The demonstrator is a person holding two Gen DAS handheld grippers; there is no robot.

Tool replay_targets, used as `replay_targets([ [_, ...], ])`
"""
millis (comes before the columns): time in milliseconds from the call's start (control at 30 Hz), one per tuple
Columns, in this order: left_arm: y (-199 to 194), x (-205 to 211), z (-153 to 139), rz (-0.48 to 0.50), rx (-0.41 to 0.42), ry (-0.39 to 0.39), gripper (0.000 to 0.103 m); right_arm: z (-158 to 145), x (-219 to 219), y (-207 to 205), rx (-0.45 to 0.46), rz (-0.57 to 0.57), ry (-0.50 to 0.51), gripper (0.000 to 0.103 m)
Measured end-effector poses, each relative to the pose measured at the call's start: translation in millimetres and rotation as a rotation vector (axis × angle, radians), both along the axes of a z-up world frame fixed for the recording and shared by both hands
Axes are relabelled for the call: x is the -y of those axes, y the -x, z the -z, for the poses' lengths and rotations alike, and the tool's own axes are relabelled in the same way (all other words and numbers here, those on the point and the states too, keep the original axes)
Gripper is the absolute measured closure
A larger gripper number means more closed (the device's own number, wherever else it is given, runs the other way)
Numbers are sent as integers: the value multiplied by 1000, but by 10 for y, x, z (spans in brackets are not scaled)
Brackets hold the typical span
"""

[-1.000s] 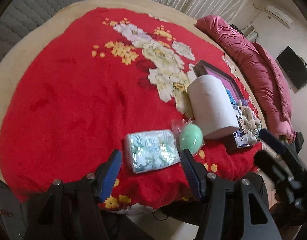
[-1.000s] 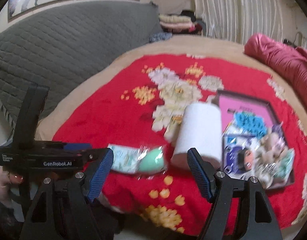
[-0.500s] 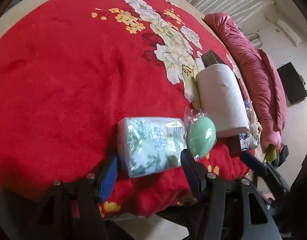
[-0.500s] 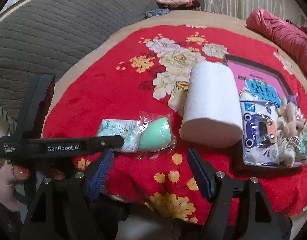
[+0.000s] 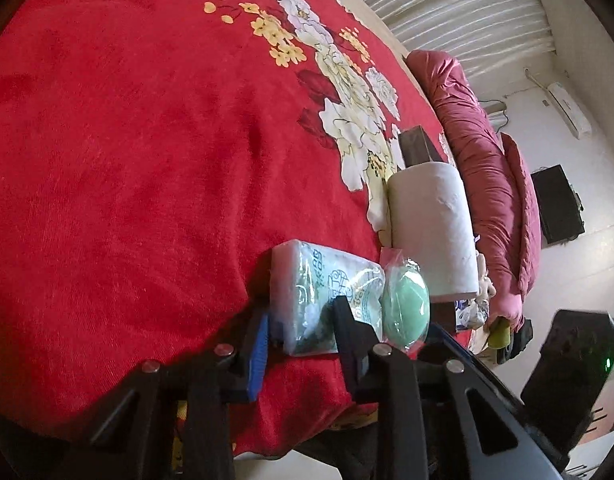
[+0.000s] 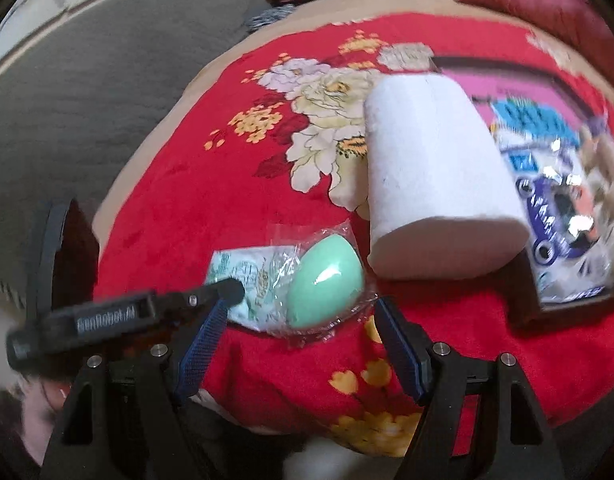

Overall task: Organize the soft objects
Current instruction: 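Grasp the green tissue pack with the left tool while the right tool grasps the bagged green sponge, then lift and carry the tissue pack and green sponge over the tray with both tools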

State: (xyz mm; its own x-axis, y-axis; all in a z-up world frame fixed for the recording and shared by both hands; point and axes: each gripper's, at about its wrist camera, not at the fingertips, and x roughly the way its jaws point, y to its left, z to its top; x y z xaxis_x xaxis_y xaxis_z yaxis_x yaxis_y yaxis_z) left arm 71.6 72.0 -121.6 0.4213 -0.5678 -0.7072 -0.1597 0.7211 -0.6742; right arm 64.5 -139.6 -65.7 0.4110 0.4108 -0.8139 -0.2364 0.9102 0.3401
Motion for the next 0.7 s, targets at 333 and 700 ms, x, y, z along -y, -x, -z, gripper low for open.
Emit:
replay_targets([
  [333,-7,100,-68,42,48,-91,73,197,94,-257,-100,148,-107,39],
  [700,61,95,-188,43,96,-116,77,32,155,-106,-20,101,-93,52],
])
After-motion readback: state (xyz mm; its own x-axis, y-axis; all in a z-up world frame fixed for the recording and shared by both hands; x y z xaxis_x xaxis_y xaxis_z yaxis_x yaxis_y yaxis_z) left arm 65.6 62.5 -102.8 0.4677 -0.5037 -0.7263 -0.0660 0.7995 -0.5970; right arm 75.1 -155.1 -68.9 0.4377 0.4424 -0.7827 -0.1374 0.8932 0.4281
